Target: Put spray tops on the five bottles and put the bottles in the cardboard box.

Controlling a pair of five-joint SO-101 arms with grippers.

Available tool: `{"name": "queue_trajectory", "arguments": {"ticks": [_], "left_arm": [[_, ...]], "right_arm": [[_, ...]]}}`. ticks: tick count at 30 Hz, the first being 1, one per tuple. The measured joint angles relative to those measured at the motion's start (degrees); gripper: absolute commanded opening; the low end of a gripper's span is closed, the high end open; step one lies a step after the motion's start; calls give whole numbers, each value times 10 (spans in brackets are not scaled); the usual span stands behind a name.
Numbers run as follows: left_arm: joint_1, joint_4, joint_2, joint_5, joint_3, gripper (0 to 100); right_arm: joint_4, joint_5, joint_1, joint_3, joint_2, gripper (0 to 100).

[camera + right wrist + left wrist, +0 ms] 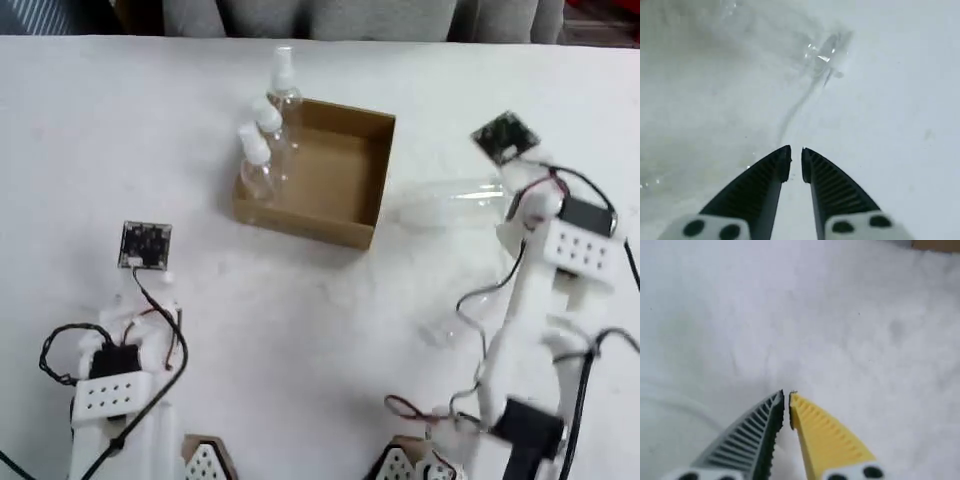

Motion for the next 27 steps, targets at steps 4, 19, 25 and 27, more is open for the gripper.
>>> {"name": "queue_trajectory", "arguments": {"ticks": [4, 19, 25, 27], "left_arm": [[0, 0, 0, 0, 0, 24], [3, -1, 0, -4, 0, 24], [3, -1, 0, -5, 0, 24], [3, -1, 0, -5, 0, 24]], "right_arm": [[-26, -53, 1, -74, 98, 94], [-35, -63, 2, -360, 451, 138], [-33, -65, 0, -396, 495, 138], [-31, -70, -4, -401, 496, 138]]}}
